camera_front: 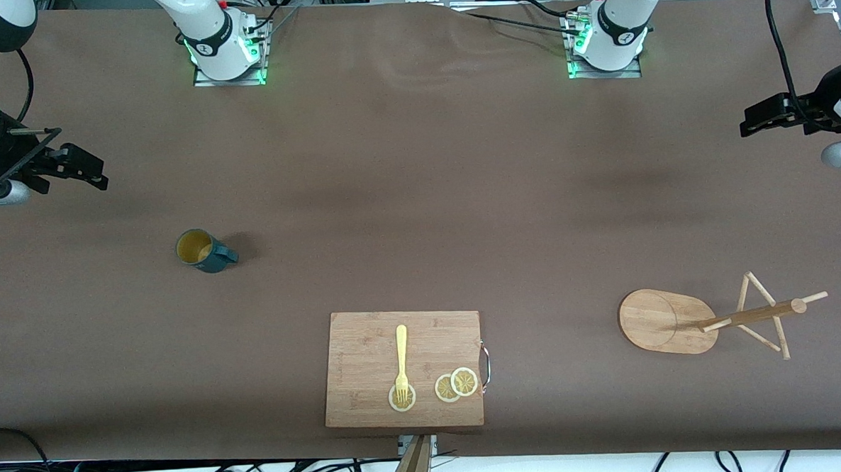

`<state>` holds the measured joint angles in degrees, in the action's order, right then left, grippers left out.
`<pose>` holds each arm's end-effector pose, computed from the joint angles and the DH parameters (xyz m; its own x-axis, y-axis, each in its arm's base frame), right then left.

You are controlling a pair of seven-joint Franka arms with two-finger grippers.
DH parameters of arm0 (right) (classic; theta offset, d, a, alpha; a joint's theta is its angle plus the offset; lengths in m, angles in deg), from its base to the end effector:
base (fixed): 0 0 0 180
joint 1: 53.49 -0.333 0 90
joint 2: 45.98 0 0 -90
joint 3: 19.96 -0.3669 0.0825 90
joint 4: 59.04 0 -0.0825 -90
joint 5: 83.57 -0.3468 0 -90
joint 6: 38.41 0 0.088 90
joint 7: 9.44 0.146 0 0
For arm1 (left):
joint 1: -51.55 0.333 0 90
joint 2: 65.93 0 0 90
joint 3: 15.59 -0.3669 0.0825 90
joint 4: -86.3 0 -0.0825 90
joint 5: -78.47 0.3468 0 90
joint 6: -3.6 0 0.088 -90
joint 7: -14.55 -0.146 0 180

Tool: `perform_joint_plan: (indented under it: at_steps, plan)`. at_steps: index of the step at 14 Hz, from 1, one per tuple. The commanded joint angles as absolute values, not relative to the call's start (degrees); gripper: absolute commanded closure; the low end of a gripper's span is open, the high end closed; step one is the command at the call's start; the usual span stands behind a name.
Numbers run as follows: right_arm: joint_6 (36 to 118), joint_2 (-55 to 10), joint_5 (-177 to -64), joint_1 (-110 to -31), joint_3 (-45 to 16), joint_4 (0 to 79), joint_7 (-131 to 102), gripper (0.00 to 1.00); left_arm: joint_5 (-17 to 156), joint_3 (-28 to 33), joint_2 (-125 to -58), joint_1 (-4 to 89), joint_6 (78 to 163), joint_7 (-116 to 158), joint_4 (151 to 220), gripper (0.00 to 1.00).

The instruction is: Pass cup and hang on rack

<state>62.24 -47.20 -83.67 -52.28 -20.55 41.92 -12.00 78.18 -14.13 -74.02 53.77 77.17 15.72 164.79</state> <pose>0.5207 -0.0054 0.5796 0.9993 0.0335 0.0159 0.0335 -0.9994 -0.0008 0.5274 0.0073 0.6256 0.9738 0.0313 -0.2252 0.0331 -0.9994 0.0040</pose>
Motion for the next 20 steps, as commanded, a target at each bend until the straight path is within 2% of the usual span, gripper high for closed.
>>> perform_joint_plan:
  at_steps: [1,15,20]
  plan:
    - [63.70,-47.56,-83.48,-52.34,-20.84,41.77,-11.47,0.00,78.82,-14.18,-74.89,53.66,76.82,15.95,162.94,0.00]
    - [62.67,-47.47,-83.48,-52.26,-20.67,41.86,-12.34,0.00,78.82,-14.18,-74.98,53.74,76.90,15.60,162.86,0.00]
    - [62.32,-46.95,-83.57,-52.17,-20.67,41.24,-12.43,0.00,78.91,-14.27,-77.53,53.83,76.99,15.43,158.64,0.00]
